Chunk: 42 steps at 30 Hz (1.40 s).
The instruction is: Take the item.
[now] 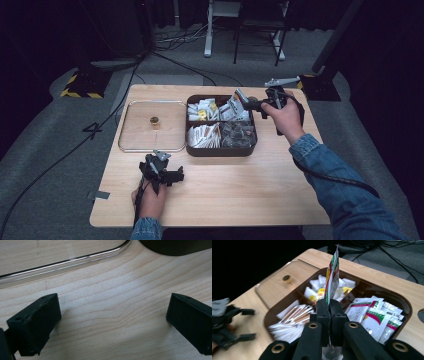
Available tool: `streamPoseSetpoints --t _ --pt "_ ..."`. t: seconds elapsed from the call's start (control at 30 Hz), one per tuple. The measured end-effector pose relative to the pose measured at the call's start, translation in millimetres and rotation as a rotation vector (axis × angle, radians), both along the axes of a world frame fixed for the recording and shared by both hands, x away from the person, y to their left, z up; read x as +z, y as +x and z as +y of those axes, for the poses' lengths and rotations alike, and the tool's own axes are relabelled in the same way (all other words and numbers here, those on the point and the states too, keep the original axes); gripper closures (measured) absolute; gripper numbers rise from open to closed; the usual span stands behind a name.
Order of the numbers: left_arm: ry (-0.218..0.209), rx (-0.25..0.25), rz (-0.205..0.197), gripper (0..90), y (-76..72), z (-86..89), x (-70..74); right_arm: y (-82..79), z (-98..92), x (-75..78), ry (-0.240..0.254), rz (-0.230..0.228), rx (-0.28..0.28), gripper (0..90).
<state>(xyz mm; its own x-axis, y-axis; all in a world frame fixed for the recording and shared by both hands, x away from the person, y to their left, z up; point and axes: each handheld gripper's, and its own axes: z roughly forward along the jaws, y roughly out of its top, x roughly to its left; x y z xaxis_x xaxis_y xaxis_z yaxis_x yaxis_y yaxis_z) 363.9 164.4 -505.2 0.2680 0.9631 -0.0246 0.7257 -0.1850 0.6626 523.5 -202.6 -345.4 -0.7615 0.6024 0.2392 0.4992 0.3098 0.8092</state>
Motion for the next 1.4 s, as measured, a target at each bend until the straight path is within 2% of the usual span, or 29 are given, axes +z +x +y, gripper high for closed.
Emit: streamPoseSetpoints --t 0.03,0.07,0.1,0.27,0.53,0.7,0.73,0.8,0.87,1.07,1.1,1.2,1.23,1.3,1.4 --pt "0.0 0.0 0.0 0.0 0.0 0.0 0.0 0.0 0.0 0.0 0.0 0.0 0.0 88.6" --pt "0.0 0.0 0.0 0.0 0.0 0.0 0.0 -10.0 -5.8 3.3 0.007 -0.003 0.017 88.6" --pt "0.002 -0.001 0.001 0.0 0.0 0.1 0.1 -10.0 -5.8 3.3 0.007 -0.003 0.017 88.6" --pt "0.002 -0.002 0.001 0.0 0.0 0.2 0.1 -32.3 -21.1 7.3 0.023 -0.018 0.05 88.6" --pt "0.002 -0.001 0.001 0.0 0.0 0.1 0.1 -58.7 -41.9 6.6 0.028 -0.005 0.084 88.6" --pt "0.001 0.003 0.001 0.0 -0.2 -0.2 0.0 -74.5 -45.6 4.4 0.034 0.006 0.119 88.5" --pt "-0.001 0.005 0.001 0.0 -0.4 -0.4 0.0 -84.1 -44.6 2.7 0.032 0.004 0.142 88.5" --pt "0.002 0.006 0.001 0.0 -0.4 -0.4 0.0 -87.1 -43.9 1.9 0.03 0.003 0.148 88.5" --pt "0.002 0.004 0.001 0.0 -0.4 -0.3 0.0 -97.6 -40.3 -4.5 0.017 0.006 0.172 88.5" --pt "0.002 0.005 0.001 0.0 -0.4 -0.3 0.0 -110.8 -35.3 -16.6 0.004 0.026 0.202 88.5" --pt "0.002 0.006 0.001 0.0 -0.5 -0.4 0.0 -115.5 -33.6 -23.1 0.003 0.032 0.208 88.5" --pt "0.0 0.01 0.0 0.0 -0.7 -0.7 -0.1 -119.8 -32.7 -30.5 0.003 0.034 0.211 88.5" --pt "-0.001 0.016 0.001 0.0 -1.1 -1.2 -0.1 -123.7 -31.8 -39.8 -0.001 0.045 0.218 88.5" --pt "-0.001 0.018 0.001 0.0 -1.2 -1.3 0.0 -124.4 -31.8 -42.8 -0.002 0.05 0.219 88.5" --pt "-0.001 0.017 0.001 0.0 -1.1 -1.3 -0.1 -126.8 -33.3 -57.7 0.004 0.083 0.215 88.5"
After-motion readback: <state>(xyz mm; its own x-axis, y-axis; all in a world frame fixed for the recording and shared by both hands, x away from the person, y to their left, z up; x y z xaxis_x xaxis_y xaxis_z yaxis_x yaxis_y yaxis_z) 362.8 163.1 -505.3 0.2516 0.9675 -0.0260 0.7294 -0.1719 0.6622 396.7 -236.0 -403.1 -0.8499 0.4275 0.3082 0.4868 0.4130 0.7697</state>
